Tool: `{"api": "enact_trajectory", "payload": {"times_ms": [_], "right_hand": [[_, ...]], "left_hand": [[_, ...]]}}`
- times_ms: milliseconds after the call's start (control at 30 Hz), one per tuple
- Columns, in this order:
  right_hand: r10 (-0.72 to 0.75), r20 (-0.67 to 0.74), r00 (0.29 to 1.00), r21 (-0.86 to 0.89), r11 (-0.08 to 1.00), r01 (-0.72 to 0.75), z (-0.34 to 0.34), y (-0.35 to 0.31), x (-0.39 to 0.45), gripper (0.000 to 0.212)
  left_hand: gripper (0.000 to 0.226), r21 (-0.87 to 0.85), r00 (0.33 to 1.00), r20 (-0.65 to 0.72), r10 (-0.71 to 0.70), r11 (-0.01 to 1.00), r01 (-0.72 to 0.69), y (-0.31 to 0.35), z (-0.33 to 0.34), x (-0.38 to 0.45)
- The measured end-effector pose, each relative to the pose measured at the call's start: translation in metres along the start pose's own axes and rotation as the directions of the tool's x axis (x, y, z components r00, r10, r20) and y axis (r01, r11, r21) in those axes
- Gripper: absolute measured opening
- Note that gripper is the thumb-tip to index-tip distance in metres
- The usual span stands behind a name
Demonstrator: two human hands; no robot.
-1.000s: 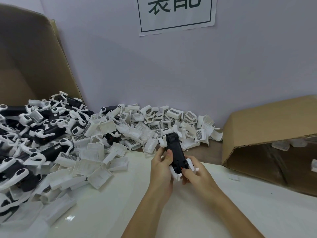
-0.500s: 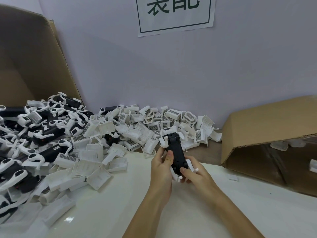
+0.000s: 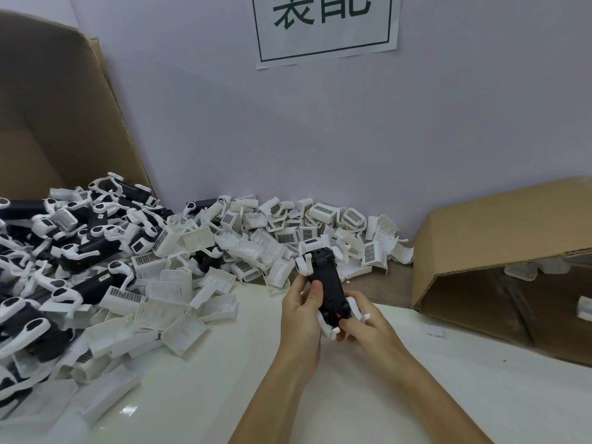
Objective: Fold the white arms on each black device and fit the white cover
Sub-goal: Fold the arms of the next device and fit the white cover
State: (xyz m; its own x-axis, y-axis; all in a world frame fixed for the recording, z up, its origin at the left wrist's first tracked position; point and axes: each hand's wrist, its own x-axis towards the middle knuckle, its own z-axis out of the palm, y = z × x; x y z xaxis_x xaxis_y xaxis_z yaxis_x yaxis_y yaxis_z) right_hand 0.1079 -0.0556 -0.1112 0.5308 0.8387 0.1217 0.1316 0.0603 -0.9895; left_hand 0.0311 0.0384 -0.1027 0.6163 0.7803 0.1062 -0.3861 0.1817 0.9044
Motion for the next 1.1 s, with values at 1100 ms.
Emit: {"api": "enact_trajectory", "payload": {"times_ms": [1100], "right_hand": [[0.045, -0.032, 0.998, -0.052, 0.998, -0.047, -0.0017, 0.0014, 0.0001, 0.019]], "left_hand": [[0.019, 0.028, 1.000, 0.013, -0.006, 1.000, 0.006, 0.0033, 0.0008, -0.0026]]}}
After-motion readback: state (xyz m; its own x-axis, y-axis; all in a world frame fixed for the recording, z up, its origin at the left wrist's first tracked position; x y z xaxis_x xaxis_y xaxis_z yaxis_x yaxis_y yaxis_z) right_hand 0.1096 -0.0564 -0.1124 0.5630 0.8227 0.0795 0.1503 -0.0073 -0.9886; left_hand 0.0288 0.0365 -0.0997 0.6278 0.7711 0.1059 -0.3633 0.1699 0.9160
